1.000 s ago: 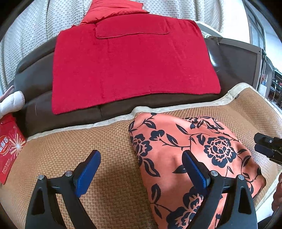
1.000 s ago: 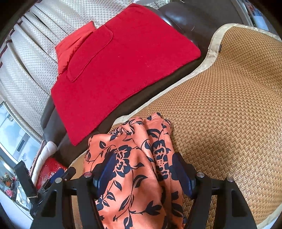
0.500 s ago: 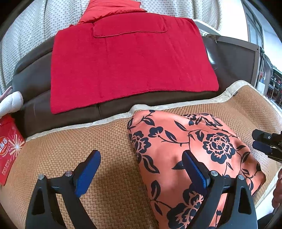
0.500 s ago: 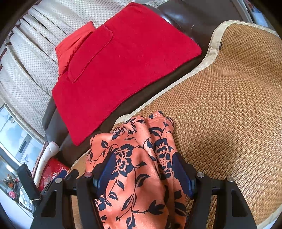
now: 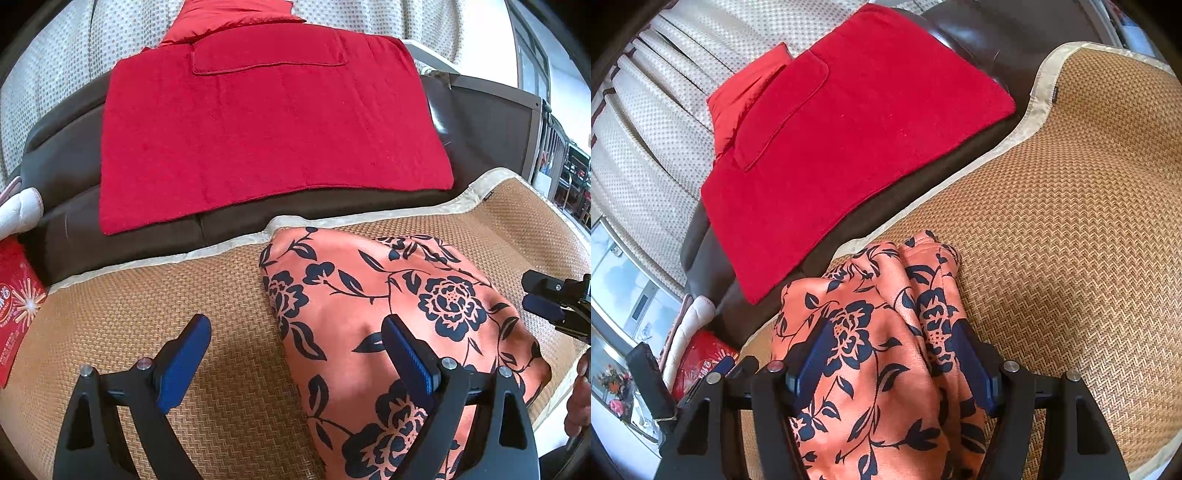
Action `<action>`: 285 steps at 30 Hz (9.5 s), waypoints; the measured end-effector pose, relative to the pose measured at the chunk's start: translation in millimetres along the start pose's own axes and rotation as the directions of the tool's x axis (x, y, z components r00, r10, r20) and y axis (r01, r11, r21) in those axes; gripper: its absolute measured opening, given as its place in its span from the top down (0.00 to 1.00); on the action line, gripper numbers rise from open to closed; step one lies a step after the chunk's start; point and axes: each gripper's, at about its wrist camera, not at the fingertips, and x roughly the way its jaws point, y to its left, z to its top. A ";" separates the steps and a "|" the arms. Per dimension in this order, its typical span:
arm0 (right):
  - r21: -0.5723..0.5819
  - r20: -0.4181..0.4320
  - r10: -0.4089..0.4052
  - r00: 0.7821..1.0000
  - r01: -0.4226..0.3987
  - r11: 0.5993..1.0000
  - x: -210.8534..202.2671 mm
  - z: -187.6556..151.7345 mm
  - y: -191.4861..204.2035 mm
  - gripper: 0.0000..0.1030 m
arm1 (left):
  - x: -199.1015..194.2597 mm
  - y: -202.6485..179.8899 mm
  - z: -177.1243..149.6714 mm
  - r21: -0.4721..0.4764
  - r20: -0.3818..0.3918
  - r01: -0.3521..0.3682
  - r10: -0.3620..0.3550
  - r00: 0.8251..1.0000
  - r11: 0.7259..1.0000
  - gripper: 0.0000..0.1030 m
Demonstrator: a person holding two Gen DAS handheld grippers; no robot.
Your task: Fold small clothes
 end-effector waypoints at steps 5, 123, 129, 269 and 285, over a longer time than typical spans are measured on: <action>0.010 -0.002 0.000 1.000 0.000 1.000 -0.3 -0.6 -1.2 0.32 | 0.9 -1.4 -1.7 -0.001 -0.015 0.036 -0.036 0.999 0.999 0.09; -0.252 -0.438 0.047 0.898 -0.173 0.952 213.1 -9.6 203.3 0.72 | 30.8 85.2 -31.4 -0.028 -0.149 -0.063 0.058 0.987 0.998 0.25; -0.268 -0.326 0.018 0.945 -0.111 0.957 119.7 -24.9 173.8 0.70 | 23.0 74.0 -33.4 0.001 -0.138 -0.103 0.102 0.985 0.995 0.25; -0.104 -0.191 0.109 0.976 -0.130 0.986 91.7 -10.6 87.9 0.33 | 56.5 43.5 -11.4 -0.058 -0.116 -0.119 0.111 0.987 0.991 0.24; -0.108 -0.192 0.110 0.975 -0.132 0.985 93.7 -12.0 90.2 0.33 | 55.1 42.9 -10.6 -0.058 -0.116 -0.119 0.112 0.987 0.991 0.24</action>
